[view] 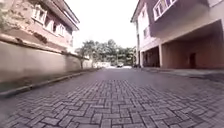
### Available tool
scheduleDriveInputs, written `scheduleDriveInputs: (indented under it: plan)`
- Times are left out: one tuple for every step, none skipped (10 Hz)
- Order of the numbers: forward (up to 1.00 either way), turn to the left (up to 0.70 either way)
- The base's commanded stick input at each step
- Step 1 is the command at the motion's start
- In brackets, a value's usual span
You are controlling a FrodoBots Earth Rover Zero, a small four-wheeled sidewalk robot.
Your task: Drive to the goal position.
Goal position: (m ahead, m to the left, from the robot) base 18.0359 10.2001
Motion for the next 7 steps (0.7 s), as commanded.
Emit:
scheduleDriveInputs:
  plan:
    - [0.70, 0.00]
    - [0.70, 0.00]
    - [0.70, 0.00]
    - [0.70, 0.00]
    - [0.70, 0.00]
    - [0.70, 0.00]
    - [0.70, 0.00]
